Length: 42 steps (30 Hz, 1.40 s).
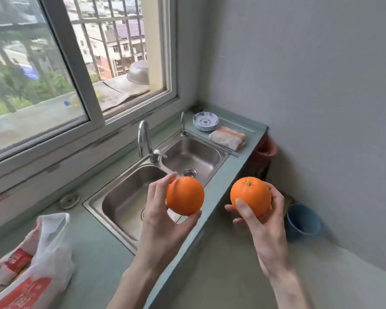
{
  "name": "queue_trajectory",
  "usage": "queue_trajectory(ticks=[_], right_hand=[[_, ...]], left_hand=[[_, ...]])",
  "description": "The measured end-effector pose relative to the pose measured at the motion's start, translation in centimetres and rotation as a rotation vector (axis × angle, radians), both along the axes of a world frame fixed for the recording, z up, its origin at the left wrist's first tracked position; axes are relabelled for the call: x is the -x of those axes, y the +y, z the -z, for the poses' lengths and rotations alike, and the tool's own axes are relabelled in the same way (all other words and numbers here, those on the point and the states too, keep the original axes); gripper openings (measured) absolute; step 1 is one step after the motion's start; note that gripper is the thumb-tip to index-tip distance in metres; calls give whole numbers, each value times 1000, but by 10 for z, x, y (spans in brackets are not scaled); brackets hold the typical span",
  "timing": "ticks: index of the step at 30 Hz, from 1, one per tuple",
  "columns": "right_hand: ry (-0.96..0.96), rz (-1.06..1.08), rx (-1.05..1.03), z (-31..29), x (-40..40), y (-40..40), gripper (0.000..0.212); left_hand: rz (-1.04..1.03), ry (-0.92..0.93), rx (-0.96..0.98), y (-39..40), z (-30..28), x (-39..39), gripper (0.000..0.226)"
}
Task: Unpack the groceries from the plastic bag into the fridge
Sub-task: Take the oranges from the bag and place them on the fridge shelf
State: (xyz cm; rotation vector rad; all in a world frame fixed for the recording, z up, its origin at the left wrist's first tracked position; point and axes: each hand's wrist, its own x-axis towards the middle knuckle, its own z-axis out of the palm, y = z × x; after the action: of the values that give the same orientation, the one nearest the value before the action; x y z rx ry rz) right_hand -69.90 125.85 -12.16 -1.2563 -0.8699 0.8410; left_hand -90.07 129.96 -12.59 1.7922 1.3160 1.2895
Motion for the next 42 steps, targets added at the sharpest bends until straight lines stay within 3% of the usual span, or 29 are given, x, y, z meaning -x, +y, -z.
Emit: queue_trajectory(ticks=[7,15,18,22,27,42], right_hand=[[-44,245,12,0,-120,-39,76],[-55,386,43,-11,-261,-96,57],[-86,459,37,-15,-314,-118,64],[-107,543,19,-21,-380,-150,56],[-100,647,11,-29,-446,-187,47],[-102,1041,11,-51,-611,-238,52]], left_hand=[[227,5,-14,-12,-12,-131,77],[435,44,-4,-41,-19,-291,70],[498,35,-9,-51,-22,-352,69],[581,21,-17,-68,-25,-429,72],[673,34,5,-85,-23,-510,77],[1077,2,-143,-93,-40,-754,74]])
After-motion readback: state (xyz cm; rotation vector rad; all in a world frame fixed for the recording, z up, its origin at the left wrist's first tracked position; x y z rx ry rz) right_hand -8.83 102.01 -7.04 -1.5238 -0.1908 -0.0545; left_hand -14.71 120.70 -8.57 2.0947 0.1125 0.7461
